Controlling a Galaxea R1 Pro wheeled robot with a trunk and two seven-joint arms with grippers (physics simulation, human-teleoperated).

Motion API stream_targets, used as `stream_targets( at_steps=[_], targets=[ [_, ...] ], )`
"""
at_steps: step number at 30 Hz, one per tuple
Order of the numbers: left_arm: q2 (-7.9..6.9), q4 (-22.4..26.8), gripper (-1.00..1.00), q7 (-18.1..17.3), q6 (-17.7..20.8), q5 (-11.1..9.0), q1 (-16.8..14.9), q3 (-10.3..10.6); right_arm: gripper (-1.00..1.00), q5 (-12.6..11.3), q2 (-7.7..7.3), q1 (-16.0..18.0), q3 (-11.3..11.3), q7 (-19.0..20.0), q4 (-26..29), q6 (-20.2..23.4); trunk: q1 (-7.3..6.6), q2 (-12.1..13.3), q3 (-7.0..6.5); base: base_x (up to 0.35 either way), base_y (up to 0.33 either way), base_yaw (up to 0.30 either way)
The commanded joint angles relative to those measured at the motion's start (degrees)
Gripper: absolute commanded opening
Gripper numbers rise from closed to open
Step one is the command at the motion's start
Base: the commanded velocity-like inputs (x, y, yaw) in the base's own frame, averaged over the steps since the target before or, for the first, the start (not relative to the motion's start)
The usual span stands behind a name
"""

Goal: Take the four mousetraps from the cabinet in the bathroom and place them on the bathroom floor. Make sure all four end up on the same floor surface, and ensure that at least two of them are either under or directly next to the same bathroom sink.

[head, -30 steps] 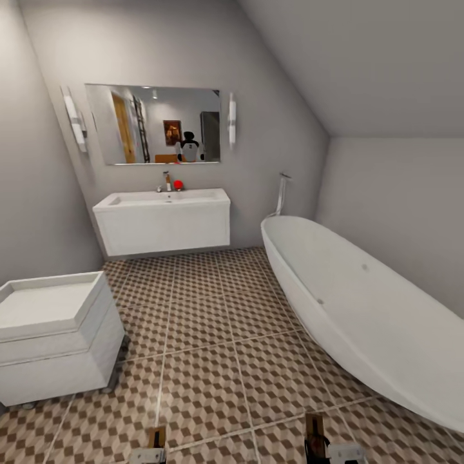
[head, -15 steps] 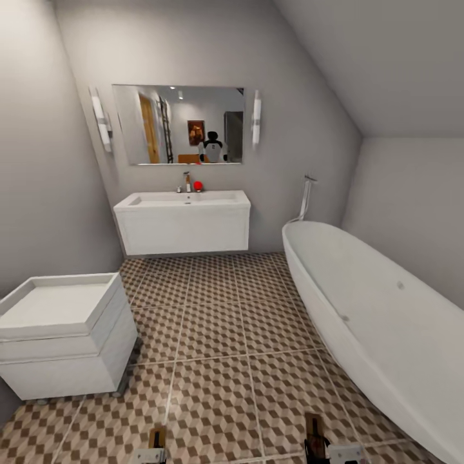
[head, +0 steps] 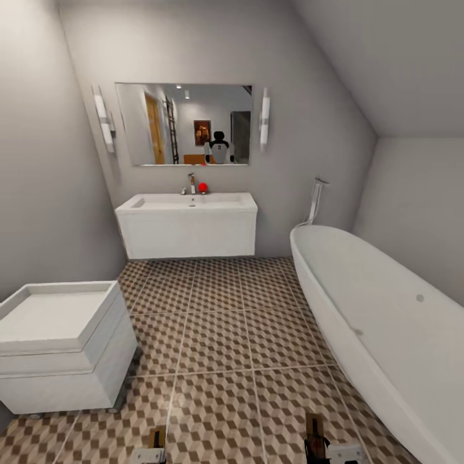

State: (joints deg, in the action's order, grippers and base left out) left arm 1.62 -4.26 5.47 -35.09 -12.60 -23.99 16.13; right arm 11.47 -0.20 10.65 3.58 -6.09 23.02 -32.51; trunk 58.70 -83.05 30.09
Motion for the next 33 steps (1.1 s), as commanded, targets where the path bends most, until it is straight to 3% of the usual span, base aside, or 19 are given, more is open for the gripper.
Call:
stream_targets(
  at_steps=[1, 16, 33],
  targets=[
    [0.05, -0.23, -1.00, 0.42, -0.33, -0.14, -0.09, 0.49, -1.00, 0.39, 0.02, 0.04, 0.20, -0.15, -0.07, -0.19, 0.02, -0.03, 0.06, 0.259, 0.000, 0.036],
    [0.05, -0.23, -1.00, 0.42, -0.33, -0.14, -0.09, 0.49, -1.00, 0.39, 0.02, 0.04, 0.20, -0.15, -0.03, -0.19, 0.02, -0.03, 0.06, 0.259, 0.000, 0.163],
    [0.05, -0.23, -1.00, 0.42, -0.33, -0.14, -0.09, 0.49, -1.00, 0.39, 0.02, 0.05, 0.20, -0.15, -0.03, -0.19, 0.02, -0.03, 0.06, 0.259, 0.000, 0.009]
  ],
)
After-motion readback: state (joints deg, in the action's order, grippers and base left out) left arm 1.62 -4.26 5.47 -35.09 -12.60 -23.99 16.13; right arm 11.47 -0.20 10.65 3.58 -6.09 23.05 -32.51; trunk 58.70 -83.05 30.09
